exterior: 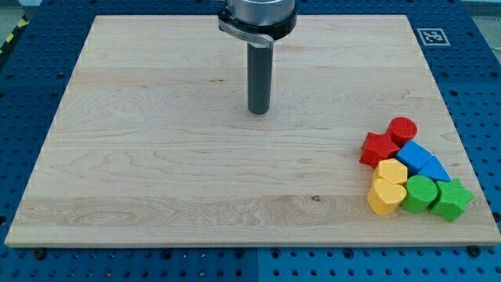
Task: Move your arm towards bottom center
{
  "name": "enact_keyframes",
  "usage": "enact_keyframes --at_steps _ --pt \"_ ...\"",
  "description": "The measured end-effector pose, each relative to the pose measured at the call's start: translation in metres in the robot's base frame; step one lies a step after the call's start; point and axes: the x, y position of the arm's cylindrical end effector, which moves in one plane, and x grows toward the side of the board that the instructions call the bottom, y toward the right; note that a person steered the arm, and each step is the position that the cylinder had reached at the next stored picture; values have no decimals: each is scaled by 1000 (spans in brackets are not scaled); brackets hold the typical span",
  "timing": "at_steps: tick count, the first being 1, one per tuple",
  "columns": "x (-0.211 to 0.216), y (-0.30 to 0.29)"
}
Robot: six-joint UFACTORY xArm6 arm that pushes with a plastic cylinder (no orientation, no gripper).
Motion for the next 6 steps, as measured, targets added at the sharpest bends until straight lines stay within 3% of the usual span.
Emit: enact_keyframes --at_steps 1,2,5,6 --pt "0 3" --pt "32 17" --pt "180 46" --pt "195 56"
